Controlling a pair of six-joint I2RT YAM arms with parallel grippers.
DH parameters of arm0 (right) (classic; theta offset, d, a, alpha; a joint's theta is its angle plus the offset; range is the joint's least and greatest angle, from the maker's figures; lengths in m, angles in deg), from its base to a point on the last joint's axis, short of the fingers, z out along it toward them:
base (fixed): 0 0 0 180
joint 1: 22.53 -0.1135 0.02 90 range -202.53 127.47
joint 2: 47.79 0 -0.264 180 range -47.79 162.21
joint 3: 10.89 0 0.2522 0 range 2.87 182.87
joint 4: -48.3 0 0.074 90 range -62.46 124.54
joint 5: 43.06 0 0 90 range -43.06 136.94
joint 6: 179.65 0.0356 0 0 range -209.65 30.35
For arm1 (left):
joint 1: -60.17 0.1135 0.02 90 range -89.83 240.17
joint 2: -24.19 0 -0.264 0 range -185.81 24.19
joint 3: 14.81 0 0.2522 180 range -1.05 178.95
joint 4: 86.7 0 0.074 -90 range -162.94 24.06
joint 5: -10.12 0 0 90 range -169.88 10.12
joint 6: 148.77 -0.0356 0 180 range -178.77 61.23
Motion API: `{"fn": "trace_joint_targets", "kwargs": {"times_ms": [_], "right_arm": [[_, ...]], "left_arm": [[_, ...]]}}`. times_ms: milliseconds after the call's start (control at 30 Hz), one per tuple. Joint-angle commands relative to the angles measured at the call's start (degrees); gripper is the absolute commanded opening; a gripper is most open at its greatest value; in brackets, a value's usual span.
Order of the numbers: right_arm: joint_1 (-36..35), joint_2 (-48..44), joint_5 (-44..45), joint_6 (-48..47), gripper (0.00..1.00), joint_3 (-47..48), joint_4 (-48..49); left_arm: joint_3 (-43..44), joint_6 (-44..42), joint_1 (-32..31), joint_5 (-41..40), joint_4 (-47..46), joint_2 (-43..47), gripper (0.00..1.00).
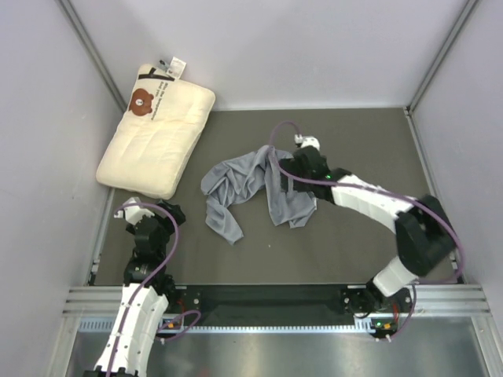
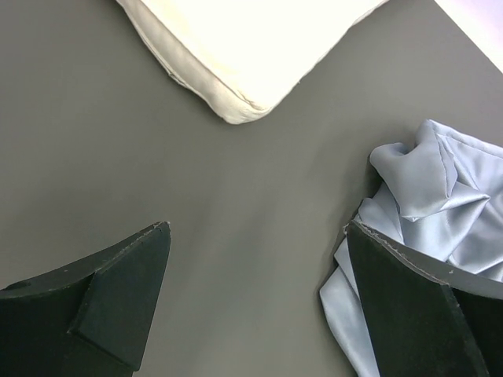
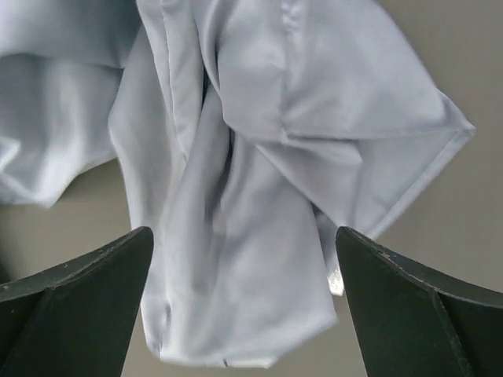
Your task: Put the pillow into the pillowcase
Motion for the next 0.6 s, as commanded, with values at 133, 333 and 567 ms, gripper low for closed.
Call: {"fn": "trace_joint_targets", "kwargs": {"times_ms": [133,333,567], "right_arm": [[-1.13,15.83,8.63,-1.29,1.0,16.69,-9.49],[2.64,24.1,9.61,-1.82,0.72,25.83,-11.44],[9.76,25.61,2.15,-1.92,0.0,28.31,-10.91]], "left_arm": [[1.14,0.58,0.08,-0.42,-2.44,-0.16,0.99],[1.14,0.67,0.08,-0.33,-2.44,-0.34,0.99],[1.23,0.75,0.08,-0.42,-2.53,-0.6,0.99]]}}
